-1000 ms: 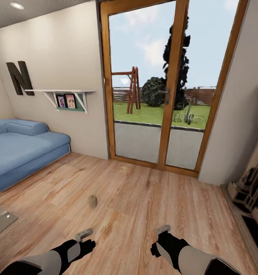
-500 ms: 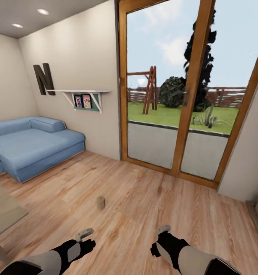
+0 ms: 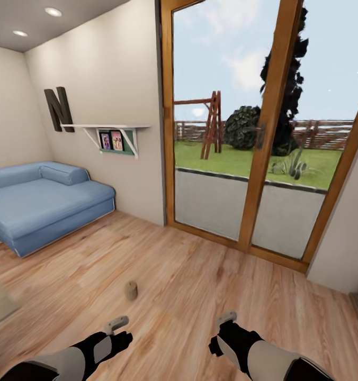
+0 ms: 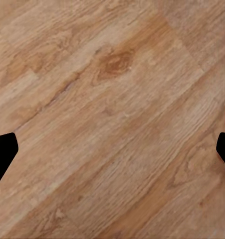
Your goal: Place each of the two pumpkins and all three candles from the living room inside a cabinet in the living room (use any cabinet), then make sure every cabinet is closed, and position the cauldron so it is next to a table in the living room.
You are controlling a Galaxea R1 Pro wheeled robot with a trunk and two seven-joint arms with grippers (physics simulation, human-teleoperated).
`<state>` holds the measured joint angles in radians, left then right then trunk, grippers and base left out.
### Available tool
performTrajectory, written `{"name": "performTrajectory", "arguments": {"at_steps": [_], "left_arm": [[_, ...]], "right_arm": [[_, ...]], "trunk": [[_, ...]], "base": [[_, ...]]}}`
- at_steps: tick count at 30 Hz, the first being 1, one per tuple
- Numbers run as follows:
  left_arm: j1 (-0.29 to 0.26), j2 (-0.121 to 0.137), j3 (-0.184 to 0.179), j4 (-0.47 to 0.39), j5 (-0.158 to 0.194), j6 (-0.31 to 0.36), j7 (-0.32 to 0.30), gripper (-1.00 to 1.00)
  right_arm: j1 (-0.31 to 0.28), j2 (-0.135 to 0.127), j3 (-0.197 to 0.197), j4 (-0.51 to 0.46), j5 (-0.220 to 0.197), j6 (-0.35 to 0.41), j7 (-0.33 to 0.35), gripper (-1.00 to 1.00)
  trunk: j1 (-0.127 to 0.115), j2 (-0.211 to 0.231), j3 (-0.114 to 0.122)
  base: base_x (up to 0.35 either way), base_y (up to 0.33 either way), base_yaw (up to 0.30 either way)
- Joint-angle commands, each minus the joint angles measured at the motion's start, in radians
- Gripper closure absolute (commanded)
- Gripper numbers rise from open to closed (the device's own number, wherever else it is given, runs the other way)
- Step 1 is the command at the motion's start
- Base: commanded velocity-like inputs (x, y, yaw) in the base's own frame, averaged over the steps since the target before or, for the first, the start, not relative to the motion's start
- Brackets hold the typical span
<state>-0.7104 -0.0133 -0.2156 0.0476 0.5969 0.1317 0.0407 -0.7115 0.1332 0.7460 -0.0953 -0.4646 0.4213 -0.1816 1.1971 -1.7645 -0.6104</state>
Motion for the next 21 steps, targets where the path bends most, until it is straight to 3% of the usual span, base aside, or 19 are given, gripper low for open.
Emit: {"name": "performTrajectory", "arguments": {"at_steps": [1,6,21], "left_arm": [[-0.001,0.000,-0.008,0.001,0.009,0.002,0.002,-1.00],[-0.001,0.000,-0.008,0.001,0.009,0.002,0.002,-1.00],[-0.001,-0.001,-0.008,0.001,0.009,0.002,0.002,-1.00]], "right_arm": [[0.000,0.000,0.007,-0.003,-0.011,0.005,-0.006,-1.00],[0.000,0.000,0.007,-0.003,-0.011,0.005,-0.006,-1.00],[0.000,0.000,0.007,-0.003,-0.011,0.005,-0.006,-1.00]], "trunk": [[0.000,0.000,-0.001],[0.000,0.000,0.000],[0.000,0.000,0.004]], "base": [[0.273,-0.224,0.001],[0.273,-0.224,0.127],[0.273,-0.224,0.266]]}}
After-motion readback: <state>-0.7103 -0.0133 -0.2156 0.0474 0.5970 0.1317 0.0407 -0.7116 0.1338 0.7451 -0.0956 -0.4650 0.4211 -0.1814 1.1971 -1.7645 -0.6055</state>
